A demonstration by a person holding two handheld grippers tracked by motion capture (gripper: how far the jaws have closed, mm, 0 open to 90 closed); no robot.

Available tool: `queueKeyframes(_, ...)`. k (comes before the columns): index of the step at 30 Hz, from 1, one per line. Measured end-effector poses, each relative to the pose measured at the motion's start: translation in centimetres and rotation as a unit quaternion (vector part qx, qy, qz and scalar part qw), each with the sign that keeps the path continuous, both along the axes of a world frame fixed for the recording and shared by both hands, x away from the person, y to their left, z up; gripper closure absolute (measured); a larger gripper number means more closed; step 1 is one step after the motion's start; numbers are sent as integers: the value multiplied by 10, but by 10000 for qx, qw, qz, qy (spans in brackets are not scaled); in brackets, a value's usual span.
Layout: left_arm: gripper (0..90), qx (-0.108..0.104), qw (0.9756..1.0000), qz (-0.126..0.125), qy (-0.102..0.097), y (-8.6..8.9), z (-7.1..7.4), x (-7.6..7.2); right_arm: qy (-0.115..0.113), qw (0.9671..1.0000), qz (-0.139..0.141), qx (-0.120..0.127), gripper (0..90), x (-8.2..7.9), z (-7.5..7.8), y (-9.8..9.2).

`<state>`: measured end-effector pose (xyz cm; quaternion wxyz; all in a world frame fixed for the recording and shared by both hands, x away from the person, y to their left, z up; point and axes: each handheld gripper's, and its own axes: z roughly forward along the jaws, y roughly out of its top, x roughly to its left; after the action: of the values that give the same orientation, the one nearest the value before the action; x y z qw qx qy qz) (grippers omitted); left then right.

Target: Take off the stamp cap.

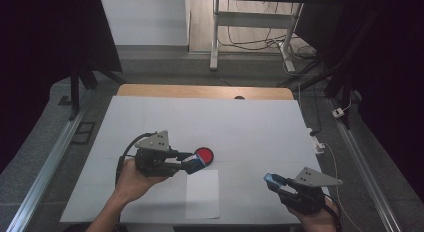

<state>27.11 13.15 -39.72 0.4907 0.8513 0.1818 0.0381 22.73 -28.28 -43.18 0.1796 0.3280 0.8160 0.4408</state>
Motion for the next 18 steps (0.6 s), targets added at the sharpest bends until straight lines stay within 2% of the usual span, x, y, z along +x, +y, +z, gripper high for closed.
queueKeyframes(8, 697, -7, 9999, 130, -5, 1, 0, 1, -35, 9994, -346, 35, 688, -6, -13, -19)
queueKeyframes(15, 697, 28, 9998, 181, -24, 1, 1, 3, 81, 9992, -394, 33, 687, -5, -17, -24)
queueKeyframes(18, 697, 130, 9997, 205, -69, -1, 3, 4, 128, 9991, -399, 1, 688, -6, -18, -24)
